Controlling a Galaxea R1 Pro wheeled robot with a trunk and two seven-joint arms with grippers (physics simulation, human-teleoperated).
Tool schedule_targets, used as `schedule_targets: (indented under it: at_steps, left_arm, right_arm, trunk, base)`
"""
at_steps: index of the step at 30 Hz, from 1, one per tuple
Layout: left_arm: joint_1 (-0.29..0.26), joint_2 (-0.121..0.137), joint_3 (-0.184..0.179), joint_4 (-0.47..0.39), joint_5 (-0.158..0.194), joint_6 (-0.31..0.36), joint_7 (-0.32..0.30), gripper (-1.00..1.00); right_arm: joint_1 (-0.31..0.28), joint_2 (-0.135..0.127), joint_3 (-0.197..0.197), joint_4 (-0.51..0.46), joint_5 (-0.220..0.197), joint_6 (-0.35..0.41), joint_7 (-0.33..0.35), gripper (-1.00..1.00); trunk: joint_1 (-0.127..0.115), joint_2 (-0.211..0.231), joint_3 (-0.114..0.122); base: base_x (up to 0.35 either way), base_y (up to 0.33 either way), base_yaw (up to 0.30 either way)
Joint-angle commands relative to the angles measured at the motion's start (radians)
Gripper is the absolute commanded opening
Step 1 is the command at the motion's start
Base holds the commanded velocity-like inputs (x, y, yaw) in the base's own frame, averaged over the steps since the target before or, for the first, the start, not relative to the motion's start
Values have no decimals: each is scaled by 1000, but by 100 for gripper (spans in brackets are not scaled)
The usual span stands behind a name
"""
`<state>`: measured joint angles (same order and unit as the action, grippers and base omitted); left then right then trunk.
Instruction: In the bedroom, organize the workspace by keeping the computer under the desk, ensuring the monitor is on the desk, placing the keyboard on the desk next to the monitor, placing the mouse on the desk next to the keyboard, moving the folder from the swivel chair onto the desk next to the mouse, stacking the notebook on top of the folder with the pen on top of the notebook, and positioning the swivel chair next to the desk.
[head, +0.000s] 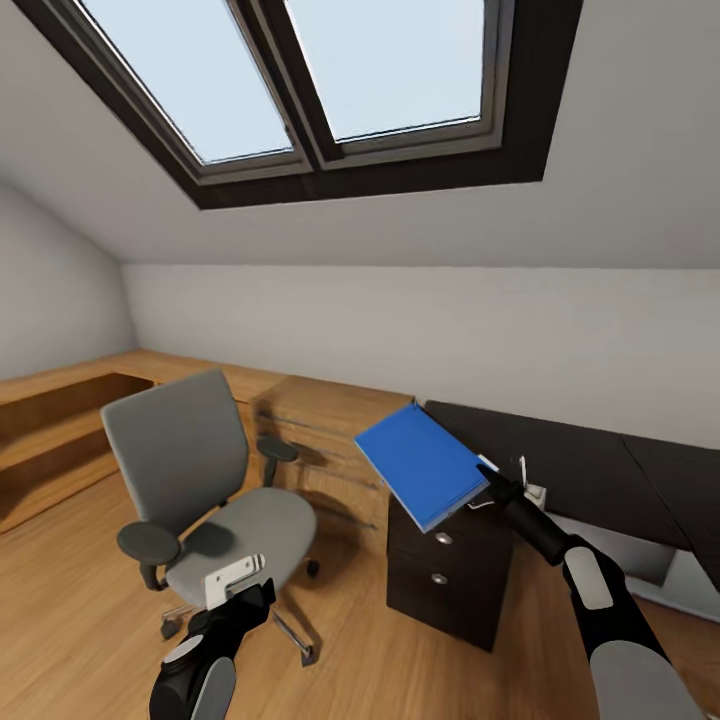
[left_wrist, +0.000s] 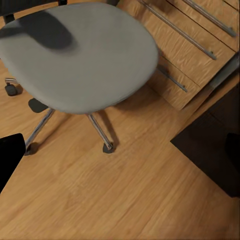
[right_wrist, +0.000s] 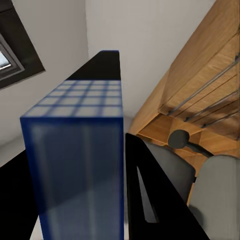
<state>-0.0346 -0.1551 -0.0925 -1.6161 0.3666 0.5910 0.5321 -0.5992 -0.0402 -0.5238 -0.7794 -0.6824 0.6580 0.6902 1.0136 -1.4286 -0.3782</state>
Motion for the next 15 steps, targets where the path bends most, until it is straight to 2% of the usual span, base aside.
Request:
schedule_targets:
  at_steps: [1,12,15]
  left_arm:
    - [-1,0,-1,-1,11,1,10,100]
    - [-1,0,0,2,9,-2,15,100]
    - [-1,0,0,2,9,-2,15,100]
  right_arm:
    - [-1,0,-2,1,-2,6,3,-100]
    - [-1,0,-2,2,-2,6,3,-100]
    - [-1,0,-2,2,-2,6,3,-100]
  trunk:
    - [-4,7,3]
    - [-46,84,43]
    - [-58,105,53]
  base:
    - [0,0,-245]
    - [0,0,-244]
    - [0,0,-148]
